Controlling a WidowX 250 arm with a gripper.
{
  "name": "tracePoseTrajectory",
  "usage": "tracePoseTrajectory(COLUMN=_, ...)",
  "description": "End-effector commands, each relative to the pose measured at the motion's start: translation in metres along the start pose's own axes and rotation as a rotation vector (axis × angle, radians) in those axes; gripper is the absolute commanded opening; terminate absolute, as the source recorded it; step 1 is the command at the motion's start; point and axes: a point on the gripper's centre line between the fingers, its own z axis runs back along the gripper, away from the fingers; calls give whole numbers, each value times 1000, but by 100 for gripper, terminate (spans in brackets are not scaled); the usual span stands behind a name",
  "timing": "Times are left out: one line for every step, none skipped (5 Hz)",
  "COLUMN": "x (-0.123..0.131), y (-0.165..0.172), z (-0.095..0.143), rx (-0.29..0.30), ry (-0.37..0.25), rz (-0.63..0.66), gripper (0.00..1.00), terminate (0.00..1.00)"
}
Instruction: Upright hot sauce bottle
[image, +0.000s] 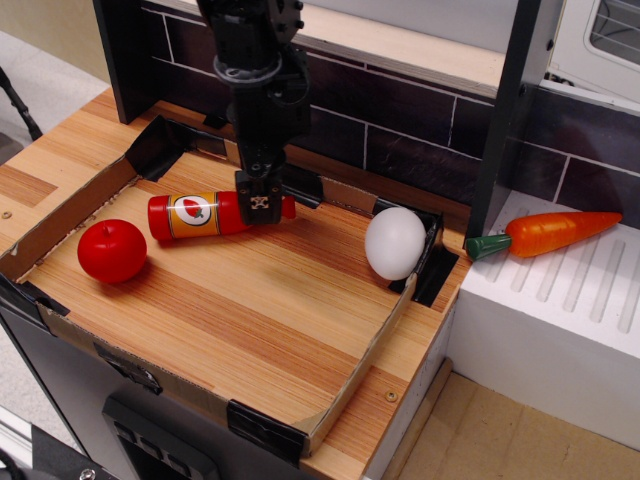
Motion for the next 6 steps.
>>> tracePoseTrajectory(x=11, y=4, z=-5, rx=63, ry=9, rz=10, gripper=100, terminate=0)
tracePoseTrajectory(x=12, y=8, z=-17, rx=86, ry=21, rz=2, gripper=100, terminate=0)
tracePoseTrajectory(x=15, y=11, z=-28, rx=77, ry=38, rz=4, gripper=100, terminate=0)
tracePoseTrajectory(x=18, y=11, z=-31, rx=67, ry=53, rz=0, gripper=100, terminate=0)
tracePoseTrajectory(x=17, y=10, z=-28, rx=59, ry=68, rz=0, gripper=0, terminate=0)
tracePoseTrajectory(x=18, y=9, z=-25, rx=81, ry=66, rz=-2, gripper=0, terminate=0)
